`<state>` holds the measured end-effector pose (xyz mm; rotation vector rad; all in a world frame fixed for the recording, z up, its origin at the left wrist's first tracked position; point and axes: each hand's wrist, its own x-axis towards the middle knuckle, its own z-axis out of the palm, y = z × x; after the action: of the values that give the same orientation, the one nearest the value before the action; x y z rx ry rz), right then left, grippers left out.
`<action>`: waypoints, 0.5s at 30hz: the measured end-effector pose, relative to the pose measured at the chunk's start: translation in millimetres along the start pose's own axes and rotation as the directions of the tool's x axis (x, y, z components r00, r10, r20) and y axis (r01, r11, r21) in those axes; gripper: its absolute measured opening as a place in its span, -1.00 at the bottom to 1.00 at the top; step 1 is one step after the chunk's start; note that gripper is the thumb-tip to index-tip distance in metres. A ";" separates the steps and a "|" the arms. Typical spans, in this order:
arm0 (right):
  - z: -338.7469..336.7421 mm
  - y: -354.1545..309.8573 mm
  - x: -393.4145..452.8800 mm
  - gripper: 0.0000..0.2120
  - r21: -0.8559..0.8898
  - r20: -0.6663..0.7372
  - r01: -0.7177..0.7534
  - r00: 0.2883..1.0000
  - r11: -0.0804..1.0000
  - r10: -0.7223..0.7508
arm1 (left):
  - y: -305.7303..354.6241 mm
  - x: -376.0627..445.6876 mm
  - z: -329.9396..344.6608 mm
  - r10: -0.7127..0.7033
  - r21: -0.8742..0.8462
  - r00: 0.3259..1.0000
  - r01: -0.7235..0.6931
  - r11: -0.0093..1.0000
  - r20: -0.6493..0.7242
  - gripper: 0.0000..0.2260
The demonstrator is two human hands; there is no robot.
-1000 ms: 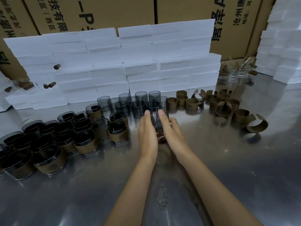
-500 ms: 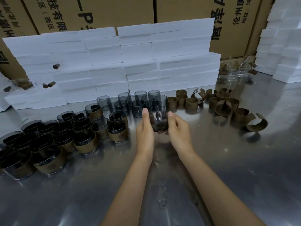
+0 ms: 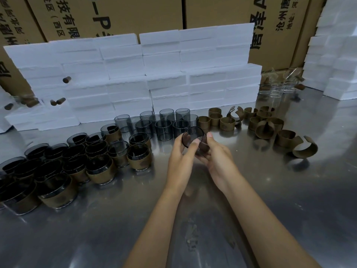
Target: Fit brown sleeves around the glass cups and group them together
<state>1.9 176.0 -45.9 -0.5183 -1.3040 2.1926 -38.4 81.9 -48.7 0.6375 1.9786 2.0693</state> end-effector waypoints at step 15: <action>7.2 3.2 -9.1 -0.65 -0.113 0.156 -0.058 0.985 0.992 0.075 | 5.3 5.4 -13.6 -0.241 -0.363 0.958 0.172 0.916 -0.154 -0.59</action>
<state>4.1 164.3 -44.9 -0.4394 -1.5165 2.2675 -48.5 71.7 -42.7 0.1496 1.6201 2.3341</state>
